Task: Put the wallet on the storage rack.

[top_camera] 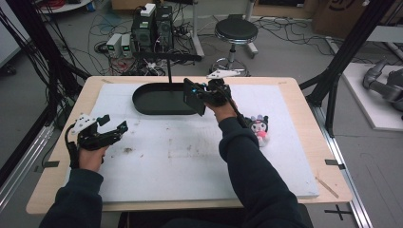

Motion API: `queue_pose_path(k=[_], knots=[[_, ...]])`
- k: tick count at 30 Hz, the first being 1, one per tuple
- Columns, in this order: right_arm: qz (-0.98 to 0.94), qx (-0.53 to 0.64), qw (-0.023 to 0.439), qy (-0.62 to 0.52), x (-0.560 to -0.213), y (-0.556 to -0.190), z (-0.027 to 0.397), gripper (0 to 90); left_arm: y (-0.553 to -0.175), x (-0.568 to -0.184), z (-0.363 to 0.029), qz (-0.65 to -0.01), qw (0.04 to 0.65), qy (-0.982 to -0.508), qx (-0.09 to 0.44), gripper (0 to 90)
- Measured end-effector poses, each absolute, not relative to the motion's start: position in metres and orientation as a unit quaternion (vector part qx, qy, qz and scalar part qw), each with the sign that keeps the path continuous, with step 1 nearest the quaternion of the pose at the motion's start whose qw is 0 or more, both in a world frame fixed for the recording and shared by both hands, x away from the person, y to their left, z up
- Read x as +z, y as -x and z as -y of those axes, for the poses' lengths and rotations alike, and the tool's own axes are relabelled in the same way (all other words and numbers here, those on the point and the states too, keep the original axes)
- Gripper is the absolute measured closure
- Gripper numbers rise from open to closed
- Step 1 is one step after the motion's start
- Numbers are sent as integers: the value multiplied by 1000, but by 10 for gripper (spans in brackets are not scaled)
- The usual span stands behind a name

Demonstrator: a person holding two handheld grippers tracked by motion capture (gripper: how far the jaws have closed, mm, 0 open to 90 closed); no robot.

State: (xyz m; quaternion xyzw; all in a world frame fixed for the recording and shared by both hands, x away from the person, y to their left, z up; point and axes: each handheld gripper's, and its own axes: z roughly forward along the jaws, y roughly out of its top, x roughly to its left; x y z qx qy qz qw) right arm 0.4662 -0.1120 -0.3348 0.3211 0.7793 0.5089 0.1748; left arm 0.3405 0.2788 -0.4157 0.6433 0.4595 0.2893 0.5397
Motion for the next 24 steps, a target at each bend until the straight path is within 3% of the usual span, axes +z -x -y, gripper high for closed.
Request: queue_pose_path(k=[13, 24], knots=[[-781, 498, 190, -325, -352, -505, 58, 755, -341, -416, -279, -459, 540, -644, 288, 206], [-741, 538, 162, -367, -377, -523, 31, 766, -341, -416, -279, -460, 541, -643, 287, 206]])
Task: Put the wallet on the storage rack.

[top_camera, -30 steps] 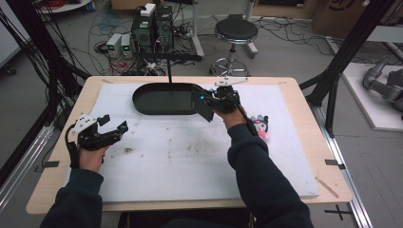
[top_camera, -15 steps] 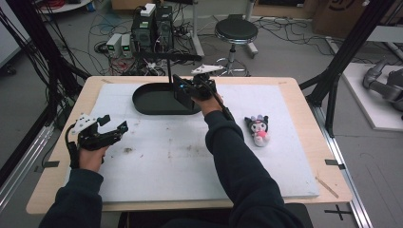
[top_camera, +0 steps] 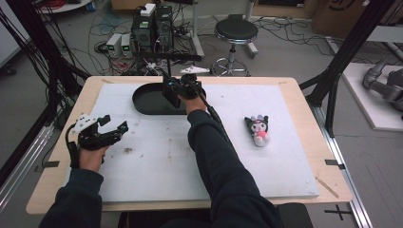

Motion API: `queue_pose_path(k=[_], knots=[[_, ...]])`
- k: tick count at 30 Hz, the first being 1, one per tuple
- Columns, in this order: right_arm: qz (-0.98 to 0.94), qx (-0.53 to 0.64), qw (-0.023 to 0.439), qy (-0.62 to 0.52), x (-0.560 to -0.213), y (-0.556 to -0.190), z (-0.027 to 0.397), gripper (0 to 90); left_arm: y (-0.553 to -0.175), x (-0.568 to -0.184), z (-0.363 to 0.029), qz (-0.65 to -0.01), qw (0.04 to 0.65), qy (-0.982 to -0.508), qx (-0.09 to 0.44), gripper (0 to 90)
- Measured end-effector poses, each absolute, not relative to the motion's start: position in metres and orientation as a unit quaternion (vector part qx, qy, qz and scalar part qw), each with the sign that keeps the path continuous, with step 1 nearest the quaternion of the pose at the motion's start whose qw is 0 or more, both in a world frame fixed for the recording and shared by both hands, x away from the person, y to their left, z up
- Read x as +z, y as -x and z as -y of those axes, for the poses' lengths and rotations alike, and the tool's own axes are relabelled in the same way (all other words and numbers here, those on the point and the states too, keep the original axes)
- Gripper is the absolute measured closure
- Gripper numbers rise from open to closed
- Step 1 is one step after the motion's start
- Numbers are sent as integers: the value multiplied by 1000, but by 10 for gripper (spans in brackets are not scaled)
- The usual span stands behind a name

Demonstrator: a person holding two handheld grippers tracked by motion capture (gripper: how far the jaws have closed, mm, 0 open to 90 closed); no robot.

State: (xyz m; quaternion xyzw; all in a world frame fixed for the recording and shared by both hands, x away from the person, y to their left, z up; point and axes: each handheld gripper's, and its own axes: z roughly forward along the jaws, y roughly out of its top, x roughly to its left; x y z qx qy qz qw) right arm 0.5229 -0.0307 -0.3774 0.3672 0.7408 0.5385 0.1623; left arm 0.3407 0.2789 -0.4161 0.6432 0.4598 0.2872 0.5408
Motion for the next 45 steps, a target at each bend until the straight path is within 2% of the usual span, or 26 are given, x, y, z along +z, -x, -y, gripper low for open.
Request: queue_pose_path(k=[3, 6, 9, 11, 15, 20, 26, 29, 32, 35, 38, 41, 45], knots=[[-734, 532, 153, -394, -388, -529, 32, 766, -340, -416, -280, -462, 542, -640, 289, 206], [-738, 509, 164, -412, -394, -533, 34, 762, -339, -416, -283, -465, 541, -638, 290, 206], [-744, 487, 184, -419, -395, -535, 40, 726, -339, -417, -284, -468, 538, -638, 290, 206], [-753, 458, 220, -417, -392, -536, 44, 654, -339, -417, -284, -468, 538, -639, 289, 208], [-782, 376, 257, -426, -393, -540, 57, 648, -338, -417, -284, -468, 537, -639, 290, 208], [-786, 360, 238, -442, -397, -543, 64, 657, -338, -417, -282, -467, 534, -642, 290, 210], [-791, 354, 220, -448, -409, -546, 57, 604, -338, -417, -282, -466, 534, -643, 288, 210], [-803, 366, 210, -421, -411, -545, 50, 448, -338, -417, -283, -467, 536, -641, 288, 210], [-810, 355, 220, -411, -408, -543, 50, 324, -338, -417, -283, -467, 536, -642, 288, 211], [-813, 345, 225, -413, -400, -540, 59, 273, -338, -417, -283, -466, 536, -642, 287, 211], [-810, 360, 235, -399, -388, -531, 76, 270, -338, -417, -282, -465, 538, -642, 286, 211], [-821, 365, 221, -380, -374, -514, 106, 271, -338, -418, -282, -465, 537, -643, 288, 210], [-817, 378, 224, -373, -368, -498, 133, 274, -338, -418, -280, -461, 536, -646, 287, 210]])
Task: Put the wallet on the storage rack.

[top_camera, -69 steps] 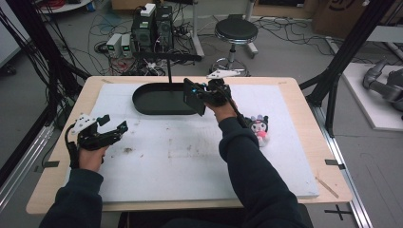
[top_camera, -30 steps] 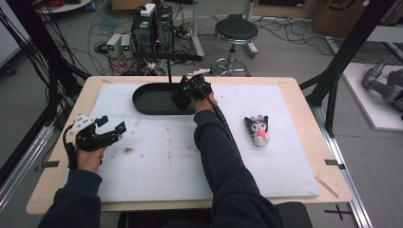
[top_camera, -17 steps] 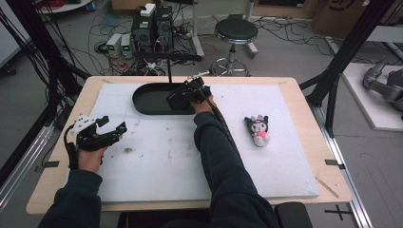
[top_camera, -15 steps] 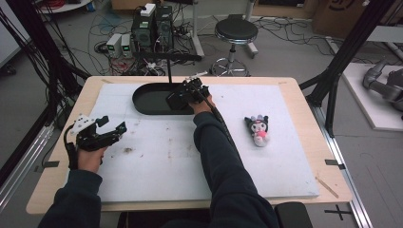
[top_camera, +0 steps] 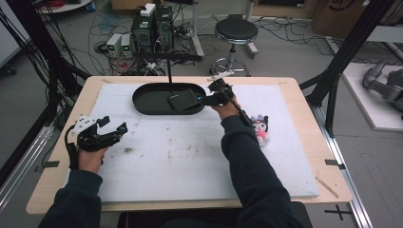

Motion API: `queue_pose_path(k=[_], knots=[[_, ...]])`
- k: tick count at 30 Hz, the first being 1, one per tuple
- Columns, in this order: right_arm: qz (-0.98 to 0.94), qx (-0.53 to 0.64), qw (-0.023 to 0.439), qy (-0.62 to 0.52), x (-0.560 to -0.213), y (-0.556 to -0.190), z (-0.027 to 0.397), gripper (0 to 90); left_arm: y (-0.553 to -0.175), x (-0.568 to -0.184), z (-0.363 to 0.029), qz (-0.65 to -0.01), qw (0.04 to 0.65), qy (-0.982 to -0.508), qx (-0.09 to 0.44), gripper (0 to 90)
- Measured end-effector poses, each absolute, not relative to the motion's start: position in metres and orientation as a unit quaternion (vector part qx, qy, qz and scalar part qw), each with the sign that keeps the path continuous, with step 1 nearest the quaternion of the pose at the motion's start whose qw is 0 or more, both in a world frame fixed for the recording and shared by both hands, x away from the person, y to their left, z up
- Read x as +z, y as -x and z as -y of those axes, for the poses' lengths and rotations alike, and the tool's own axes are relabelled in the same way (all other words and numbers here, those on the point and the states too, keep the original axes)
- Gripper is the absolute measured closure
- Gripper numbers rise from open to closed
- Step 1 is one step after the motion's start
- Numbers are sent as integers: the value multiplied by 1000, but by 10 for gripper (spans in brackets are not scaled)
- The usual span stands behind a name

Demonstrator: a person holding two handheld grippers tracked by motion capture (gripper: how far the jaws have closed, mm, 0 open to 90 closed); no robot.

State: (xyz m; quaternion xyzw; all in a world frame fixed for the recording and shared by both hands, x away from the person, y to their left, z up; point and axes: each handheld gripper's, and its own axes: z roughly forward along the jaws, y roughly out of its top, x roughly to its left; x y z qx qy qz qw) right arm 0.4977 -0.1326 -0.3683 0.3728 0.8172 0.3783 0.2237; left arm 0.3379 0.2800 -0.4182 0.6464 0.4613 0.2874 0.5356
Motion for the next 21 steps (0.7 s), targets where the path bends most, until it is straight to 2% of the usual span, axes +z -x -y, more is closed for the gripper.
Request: queue_pose_path(k=[3, 4, 10, 17, 21], knots=[[-817, 380, 209, -379, -364, -489, 155, 275, -338, -418, -278, -460, 535, -647, 288, 210], [-807, 392, 219, -383, -365, -483, 168, 298, -338, -418, -277, -460, 535, -647, 288, 210], [-804, 381, 208, -407, -366, -481, 179, 297, -338, -418, -273, -454, 534, -653, 287, 211], [-793, 406, 242, -385, -347, -455, 202, 285, -339, -418, -276, -455, 535, -651, 286, 210], [-792, 407, 241, -387, -347, -429, 225, 254, -339, -419, -277, -459, 539, -646, 285, 210]])
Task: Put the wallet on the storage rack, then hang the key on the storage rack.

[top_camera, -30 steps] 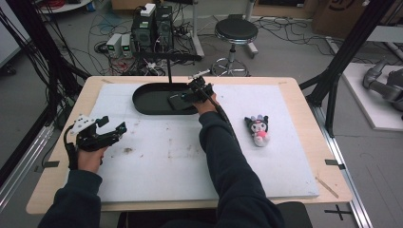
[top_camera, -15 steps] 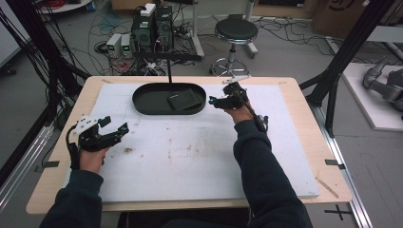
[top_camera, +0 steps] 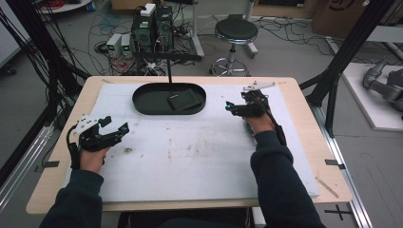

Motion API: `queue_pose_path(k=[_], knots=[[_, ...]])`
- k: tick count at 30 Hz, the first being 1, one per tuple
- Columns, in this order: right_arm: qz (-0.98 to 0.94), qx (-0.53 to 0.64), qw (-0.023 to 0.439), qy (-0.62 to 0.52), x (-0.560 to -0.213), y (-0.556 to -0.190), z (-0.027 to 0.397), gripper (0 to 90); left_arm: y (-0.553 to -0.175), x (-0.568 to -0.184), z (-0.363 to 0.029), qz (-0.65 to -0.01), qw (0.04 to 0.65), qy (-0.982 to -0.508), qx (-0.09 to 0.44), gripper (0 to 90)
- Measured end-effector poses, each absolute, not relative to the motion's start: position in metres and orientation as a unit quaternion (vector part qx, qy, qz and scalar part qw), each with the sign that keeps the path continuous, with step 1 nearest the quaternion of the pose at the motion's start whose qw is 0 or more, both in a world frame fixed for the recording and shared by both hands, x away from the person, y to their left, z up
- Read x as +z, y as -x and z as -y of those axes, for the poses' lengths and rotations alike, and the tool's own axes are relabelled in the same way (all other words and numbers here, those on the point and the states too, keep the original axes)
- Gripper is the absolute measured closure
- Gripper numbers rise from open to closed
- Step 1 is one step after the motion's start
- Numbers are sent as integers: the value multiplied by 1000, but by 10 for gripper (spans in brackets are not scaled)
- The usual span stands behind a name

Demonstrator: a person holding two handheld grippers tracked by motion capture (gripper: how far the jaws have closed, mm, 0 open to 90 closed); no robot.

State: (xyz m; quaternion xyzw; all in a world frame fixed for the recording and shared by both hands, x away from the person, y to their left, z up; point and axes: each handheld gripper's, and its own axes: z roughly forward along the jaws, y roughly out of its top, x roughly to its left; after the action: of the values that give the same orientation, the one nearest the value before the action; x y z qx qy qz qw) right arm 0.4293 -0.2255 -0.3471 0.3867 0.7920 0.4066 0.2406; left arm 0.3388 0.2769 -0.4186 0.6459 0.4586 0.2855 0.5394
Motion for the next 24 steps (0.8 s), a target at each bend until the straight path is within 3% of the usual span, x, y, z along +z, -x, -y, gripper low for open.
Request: queue_pose_path(k=[8, 24], knots=[[-774, 396, 271, -413, -367, -388, 272, 249, -336, -418, -276, -455, 534, -651, 290, 210], [-759, 386, 273, -447, -387, -378, 299, 223, -335, -418, -274, -455, 538, -648, 289, 212]])
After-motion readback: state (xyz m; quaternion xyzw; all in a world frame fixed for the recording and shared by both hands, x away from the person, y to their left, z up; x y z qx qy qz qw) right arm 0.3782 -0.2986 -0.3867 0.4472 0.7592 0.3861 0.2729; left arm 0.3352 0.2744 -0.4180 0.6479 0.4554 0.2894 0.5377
